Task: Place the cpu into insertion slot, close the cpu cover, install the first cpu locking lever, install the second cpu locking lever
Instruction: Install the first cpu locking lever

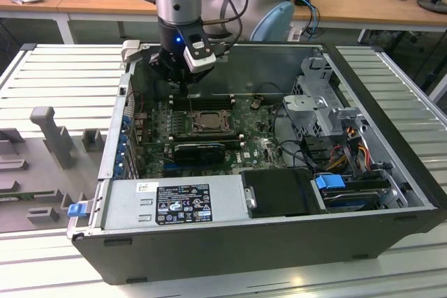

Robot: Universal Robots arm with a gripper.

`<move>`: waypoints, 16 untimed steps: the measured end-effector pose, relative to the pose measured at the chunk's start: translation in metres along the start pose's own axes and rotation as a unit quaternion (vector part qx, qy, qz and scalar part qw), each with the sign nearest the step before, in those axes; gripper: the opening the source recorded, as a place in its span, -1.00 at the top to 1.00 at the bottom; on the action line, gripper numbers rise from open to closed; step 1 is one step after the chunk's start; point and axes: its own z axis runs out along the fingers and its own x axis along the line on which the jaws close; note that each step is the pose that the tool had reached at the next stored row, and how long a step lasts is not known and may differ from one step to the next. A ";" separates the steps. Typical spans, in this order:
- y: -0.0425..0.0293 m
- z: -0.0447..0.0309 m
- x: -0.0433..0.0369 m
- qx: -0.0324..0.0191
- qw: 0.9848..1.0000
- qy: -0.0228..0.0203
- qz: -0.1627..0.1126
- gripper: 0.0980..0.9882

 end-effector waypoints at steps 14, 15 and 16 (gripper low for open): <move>0.0035 0.0005 -0.0379 -0.001 1.000 0.001 0.000 0.98; 0.0037 0.0007 -0.0394 -0.006 1.000 0.001 0.000 0.98; 0.0038 0.0007 -0.0398 -0.012 1.000 0.002 0.000 0.98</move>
